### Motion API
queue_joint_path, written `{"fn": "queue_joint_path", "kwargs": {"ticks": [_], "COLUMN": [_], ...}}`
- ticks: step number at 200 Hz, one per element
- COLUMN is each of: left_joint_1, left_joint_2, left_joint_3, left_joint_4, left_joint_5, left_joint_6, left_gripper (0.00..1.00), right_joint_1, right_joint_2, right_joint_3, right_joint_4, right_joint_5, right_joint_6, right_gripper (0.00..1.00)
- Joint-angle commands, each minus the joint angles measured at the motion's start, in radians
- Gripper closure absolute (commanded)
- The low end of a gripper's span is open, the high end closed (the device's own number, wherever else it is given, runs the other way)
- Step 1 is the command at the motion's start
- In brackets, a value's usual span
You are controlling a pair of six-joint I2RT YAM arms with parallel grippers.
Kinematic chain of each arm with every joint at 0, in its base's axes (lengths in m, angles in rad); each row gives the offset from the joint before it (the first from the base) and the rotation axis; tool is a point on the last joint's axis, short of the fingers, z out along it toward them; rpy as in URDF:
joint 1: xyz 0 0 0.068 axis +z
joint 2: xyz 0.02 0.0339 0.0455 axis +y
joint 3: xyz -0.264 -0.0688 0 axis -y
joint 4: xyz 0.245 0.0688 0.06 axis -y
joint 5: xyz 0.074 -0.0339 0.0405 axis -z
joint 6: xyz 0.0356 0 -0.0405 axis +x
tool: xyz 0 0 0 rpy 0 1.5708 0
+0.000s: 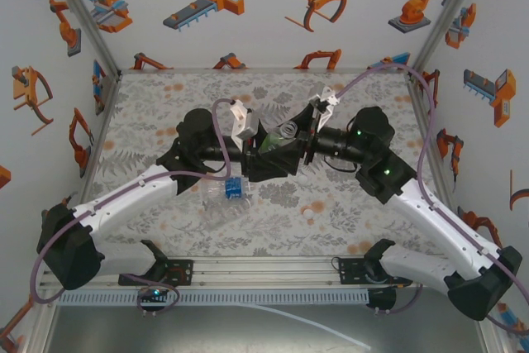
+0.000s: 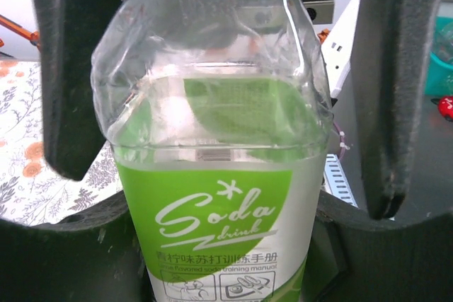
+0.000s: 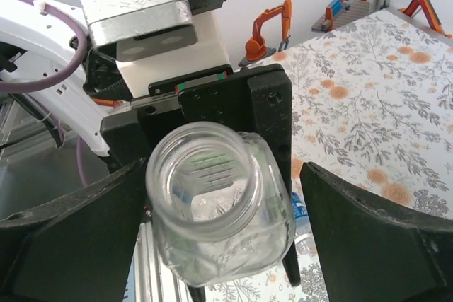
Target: Screw on the bottle caps
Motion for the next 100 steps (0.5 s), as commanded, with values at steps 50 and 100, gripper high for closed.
{"fn": "queue_joint_path", "kwargs": {"ticks": [50,100], "left_joint_1": [0.002,-0.001], "left_joint_2": [-0.039,-0.047], "left_joint_3": [-0.014,-0.015], "left_joint_4": [0.078,0.036], "left_joint_5": [-0.013,-0.006], "left_joint_6": [-0.038,-0.024], "left_gripper": [0.66,0.47], "right_joint_1": [0.005,0.005], "right_joint_2": [-0.057,-0.054], "right_joint_3": [0.015,0.005], "right_joint_4": [0.02,0.048], "right_joint_5": [0.005,-0.004], "right_joint_6": [-0.022,-0.018], "right_gripper": [0.3,0.57]}}
